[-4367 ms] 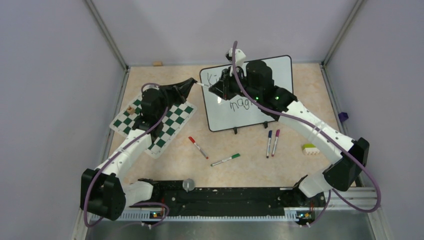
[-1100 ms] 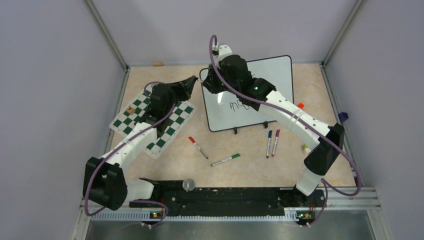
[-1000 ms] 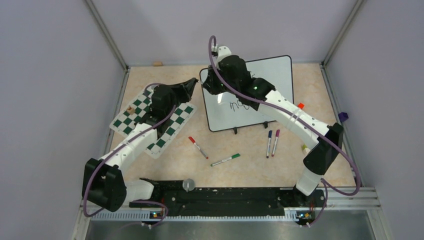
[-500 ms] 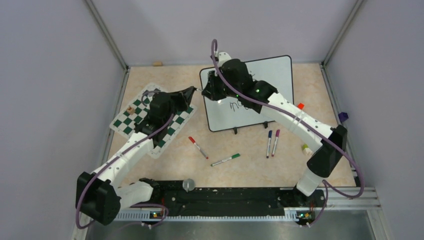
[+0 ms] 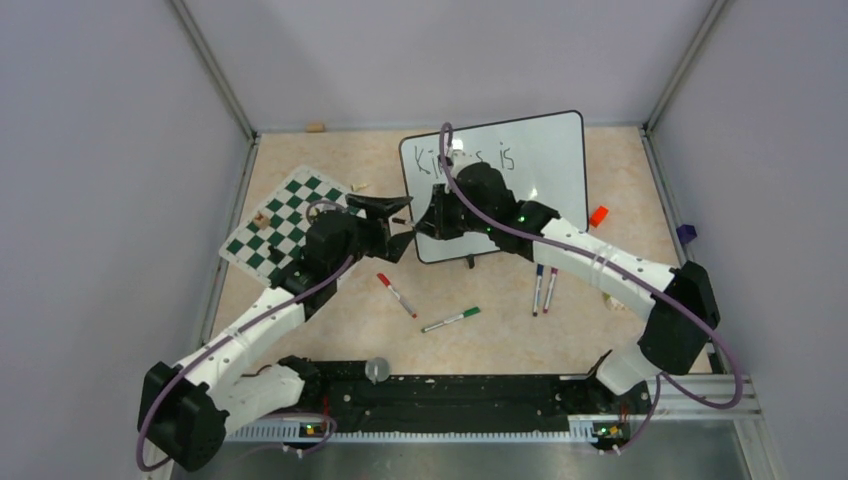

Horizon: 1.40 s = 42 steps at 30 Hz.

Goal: Write a sentence on the whiteboard
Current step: Place the whiteboard marker at the center of the board.

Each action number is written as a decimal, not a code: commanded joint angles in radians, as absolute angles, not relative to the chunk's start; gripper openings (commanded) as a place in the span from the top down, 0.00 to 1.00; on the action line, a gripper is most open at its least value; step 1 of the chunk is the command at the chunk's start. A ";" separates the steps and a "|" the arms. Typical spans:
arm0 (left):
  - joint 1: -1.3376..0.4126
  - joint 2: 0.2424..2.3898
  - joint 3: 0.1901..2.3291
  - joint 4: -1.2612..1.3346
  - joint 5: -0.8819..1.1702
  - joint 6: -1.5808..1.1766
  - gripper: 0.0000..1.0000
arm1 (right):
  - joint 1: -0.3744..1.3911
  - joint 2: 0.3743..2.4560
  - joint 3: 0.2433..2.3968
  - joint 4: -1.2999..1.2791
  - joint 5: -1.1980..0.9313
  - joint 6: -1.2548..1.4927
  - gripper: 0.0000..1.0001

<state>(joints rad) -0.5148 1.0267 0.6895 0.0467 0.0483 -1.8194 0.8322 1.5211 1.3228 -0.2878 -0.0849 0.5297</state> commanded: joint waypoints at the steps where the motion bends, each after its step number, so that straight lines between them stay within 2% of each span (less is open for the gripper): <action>1: -0.503 0.926 0.727 -0.084 0.069 -1.751 0.04 | 0.819 1.451 1.225 -0.245 -0.149 0.617 1.00; 3: -0.479 0.886 0.736 -0.180 0.059 -1.691 0.01 | 0.817 1.410 1.148 -0.250 -0.155 0.636 1.00; 11: -0.378 0.822 0.823 -0.458 0.080 -1.279 0.01 | 0.800 1.296 0.930 -0.294 -0.172 0.678 1.00; 16: -0.376 0.832 0.863 -0.479 0.073 -0.993 0.02 | 0.790 1.302 0.899 -0.336 -0.147 0.654 1.00; 23: -0.375 0.787 0.849 -0.471 0.010 -0.747 0.03 | 0.767 1.331 0.882 -0.341 -0.114 0.619 0.97; 25: -0.375 0.774 0.839 -0.471 0.009 -0.713 0.03 | 0.759 1.340 0.876 -0.342 -0.103 0.618 0.85; 30: -0.375 0.724 0.788 -0.439 0.011 -0.670 0.03 | 0.743 1.347 0.877 -0.401 -0.018 0.639 0.30; 32: -0.375 0.696 0.753 -0.409 0.010 -0.653 0.04 | 0.737 1.332 0.887 -0.433 0.039 0.647 0.18; 38: -0.375 0.678 0.713 -0.353 0.019 -0.545 0.06 | 0.675 1.204 0.892 -0.499 0.202 0.616 0.16; 42: -0.375 0.703 0.712 -0.344 0.011 -0.481 0.08 | 0.571 1.100 0.868 -0.515 0.231 0.556 0.17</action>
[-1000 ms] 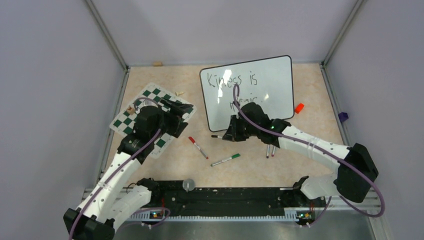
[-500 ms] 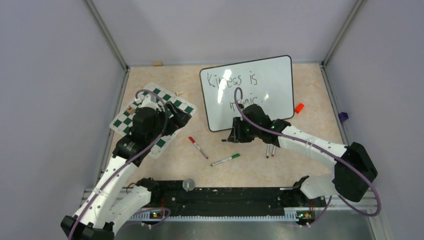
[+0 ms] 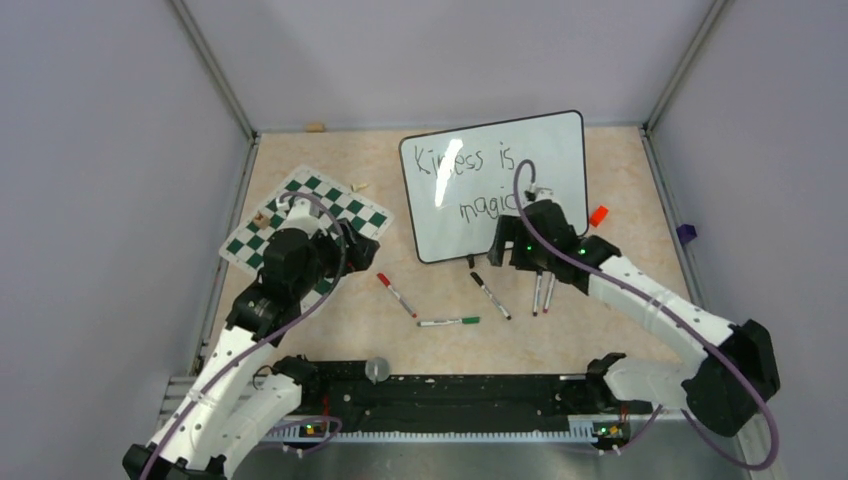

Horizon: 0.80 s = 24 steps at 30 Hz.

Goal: Write a sentence on the whiteboard
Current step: Place the whiteboard marker at the center of the board, then reset both arms

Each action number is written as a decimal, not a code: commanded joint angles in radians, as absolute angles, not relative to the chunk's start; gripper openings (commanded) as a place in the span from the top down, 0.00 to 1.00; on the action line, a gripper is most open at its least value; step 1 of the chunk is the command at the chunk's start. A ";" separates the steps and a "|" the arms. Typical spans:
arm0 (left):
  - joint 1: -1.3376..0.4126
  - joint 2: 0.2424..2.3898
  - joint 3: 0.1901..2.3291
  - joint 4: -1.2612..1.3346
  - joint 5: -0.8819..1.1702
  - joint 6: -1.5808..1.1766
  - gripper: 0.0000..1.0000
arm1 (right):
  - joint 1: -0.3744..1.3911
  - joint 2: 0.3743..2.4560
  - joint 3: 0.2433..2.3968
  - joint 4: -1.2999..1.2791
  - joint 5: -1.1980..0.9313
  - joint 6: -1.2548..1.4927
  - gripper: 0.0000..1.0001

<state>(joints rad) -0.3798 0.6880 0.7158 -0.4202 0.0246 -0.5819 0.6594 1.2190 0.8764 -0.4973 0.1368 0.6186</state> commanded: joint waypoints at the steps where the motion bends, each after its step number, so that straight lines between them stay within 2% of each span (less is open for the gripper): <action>1: -0.375 0.708 0.711 -0.340 0.011 -0.460 0.07 | 0.541 1.078 0.859 -0.517 0.238 0.539 0.17; 6: -0.352 0.725 0.680 -0.298 -0.129 -0.352 0.06 | 0.419 0.976 0.811 -0.469 0.357 0.448 0.17; 9: -0.285 0.737 0.627 -0.223 -0.144 -0.320 0.06 | 0.371 0.905 0.758 -0.384 0.447 0.387 0.17; 13: -0.166 0.778 0.576 -0.122 -0.140 -0.313 0.06 | 0.249 0.847 0.689 -0.287 0.415 0.366 0.17; 17: -0.117 0.846 0.525 -0.022 -0.204 -0.276 0.06 | 0.125 0.871 0.633 -0.236 0.379 0.370 0.17; 24: -0.063 0.954 0.388 0.282 -0.220 -0.144 0.08 | 0.119 0.864 0.386 0.237 0.493 0.200 0.18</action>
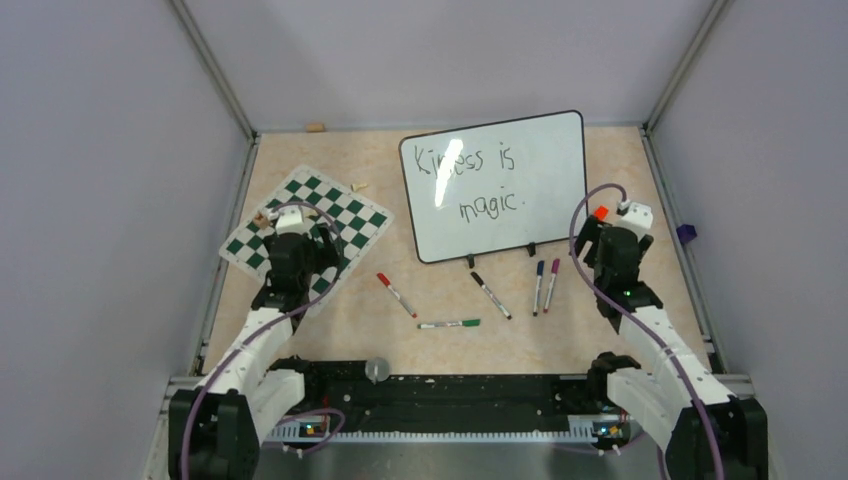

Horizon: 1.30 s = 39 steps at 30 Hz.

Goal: Write a sentence on the whiteboard
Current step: Reset both arms

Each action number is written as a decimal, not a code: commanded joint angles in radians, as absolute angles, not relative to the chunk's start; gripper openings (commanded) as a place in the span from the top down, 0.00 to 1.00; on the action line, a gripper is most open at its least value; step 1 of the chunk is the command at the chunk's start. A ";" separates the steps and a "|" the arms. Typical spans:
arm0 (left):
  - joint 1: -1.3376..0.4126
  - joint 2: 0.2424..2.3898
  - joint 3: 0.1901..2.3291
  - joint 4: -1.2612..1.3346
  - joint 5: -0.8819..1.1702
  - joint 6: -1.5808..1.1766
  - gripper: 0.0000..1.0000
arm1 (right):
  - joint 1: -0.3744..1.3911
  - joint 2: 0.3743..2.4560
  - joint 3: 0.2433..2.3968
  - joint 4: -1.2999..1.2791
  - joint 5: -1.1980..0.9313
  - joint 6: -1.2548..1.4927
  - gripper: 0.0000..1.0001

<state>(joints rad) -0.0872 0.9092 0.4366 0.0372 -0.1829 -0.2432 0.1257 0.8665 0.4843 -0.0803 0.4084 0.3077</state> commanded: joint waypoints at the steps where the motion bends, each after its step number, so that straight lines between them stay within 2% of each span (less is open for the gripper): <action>1: -0.050 0.975 0.379 0.308 -0.222 -0.142 0.08 | 0.119 0.875 0.359 0.289 0.502 0.181 0.18; 7: 0.026 1.063 0.293 0.522 -0.150 -0.116 0.08 | 0.096 0.994 0.284 0.474 0.504 0.159 0.18; 10: 0.051 1.124 0.258 0.656 -0.126 -0.085 0.08 | 0.034 1.040 0.222 0.632 0.383 0.201 0.18; 12: 0.068 1.161 0.282 0.658 -0.102 -0.088 0.09 | 0.025 1.087 0.201 0.718 0.325 0.177 0.18; 20: 0.091 1.337 0.346 0.853 0.033 -0.040 0.11 | 0.014 1.289 0.231 0.952 0.258 0.102 0.17; 25: 0.113 1.488 0.295 1.114 0.115 -0.038 0.08 | 0.014 1.451 0.195 1.192 0.118 0.038 0.16; 26: 0.112 1.468 0.309 1.049 0.118 -0.039 0.08 | 0.013 1.444 0.194 1.174 0.120 0.041 0.15; 27: 0.112 1.451 0.327 0.982 0.118 -0.041 0.14 | 0.011 1.443 0.194 1.174 0.122 0.044 0.15; 28: 0.112 1.445 0.333 0.957 0.116 -0.040 0.13 | 0.010 1.447 0.194 1.182 0.123 0.045 0.15; 29: 0.112 1.451 0.325 0.987 0.114 -0.033 0.03 | 0.011 1.450 0.191 1.194 0.123 0.046 0.14; 30: 0.112 1.458 0.317 1.015 0.115 -0.031 0.01 | 0.009 1.452 0.187 1.204 0.130 0.046 0.03; 31: 0.111 1.459 0.312 1.026 0.115 -0.031 0.01 | 0.010 1.451 0.189 1.199 0.140 0.049 0.01; 39: 0.110 1.456 0.314 1.017 0.120 -0.036 0.01 | 0.012 1.451 0.186 1.206 0.144 0.048 0.01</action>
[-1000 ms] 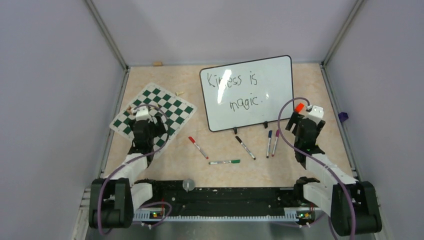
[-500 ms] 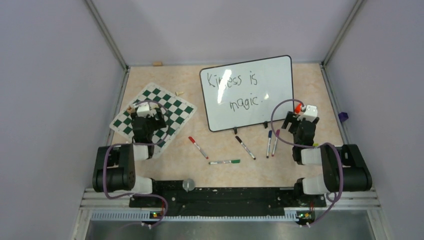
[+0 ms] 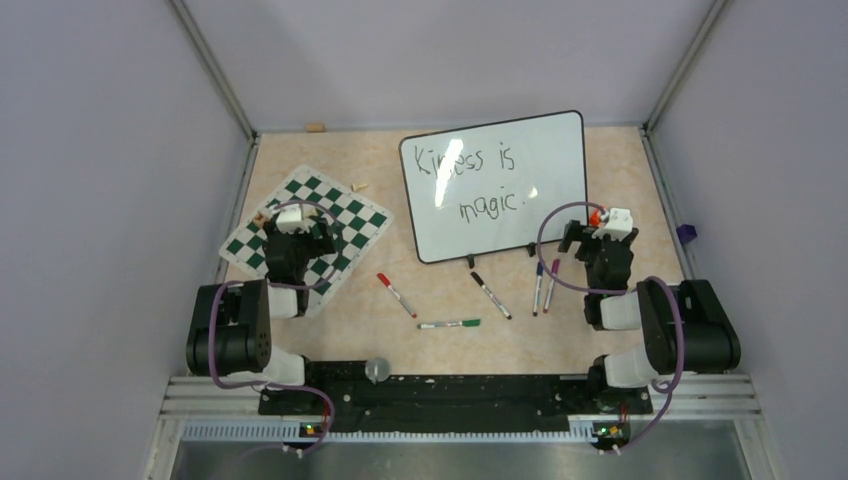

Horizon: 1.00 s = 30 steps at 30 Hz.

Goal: Write a sentence on the whiteboard
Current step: Reset both arms

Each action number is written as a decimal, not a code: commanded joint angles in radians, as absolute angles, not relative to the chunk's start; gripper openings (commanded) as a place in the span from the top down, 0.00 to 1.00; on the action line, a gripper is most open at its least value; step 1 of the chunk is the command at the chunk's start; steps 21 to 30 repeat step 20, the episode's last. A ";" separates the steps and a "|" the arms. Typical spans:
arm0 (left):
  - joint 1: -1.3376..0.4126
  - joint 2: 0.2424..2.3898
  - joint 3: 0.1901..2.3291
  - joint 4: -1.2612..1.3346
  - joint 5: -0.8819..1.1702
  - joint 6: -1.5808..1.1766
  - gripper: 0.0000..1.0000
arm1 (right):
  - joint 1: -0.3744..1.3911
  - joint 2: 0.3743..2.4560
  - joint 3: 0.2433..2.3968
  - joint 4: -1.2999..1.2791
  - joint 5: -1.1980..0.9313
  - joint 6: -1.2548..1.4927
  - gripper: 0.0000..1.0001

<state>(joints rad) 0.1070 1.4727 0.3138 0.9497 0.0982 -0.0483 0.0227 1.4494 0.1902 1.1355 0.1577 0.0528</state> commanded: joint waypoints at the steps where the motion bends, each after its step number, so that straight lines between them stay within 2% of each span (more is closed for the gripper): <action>1: 0.111 1.454 0.314 1.013 0.118 -0.037 0.01 | 0.012 1.451 0.186 1.207 0.144 0.048 0.01; 30: 0.110 1.456 0.315 1.014 0.117 -0.035 0.01 | 0.012 1.451 0.186 1.206 0.143 0.048 0.01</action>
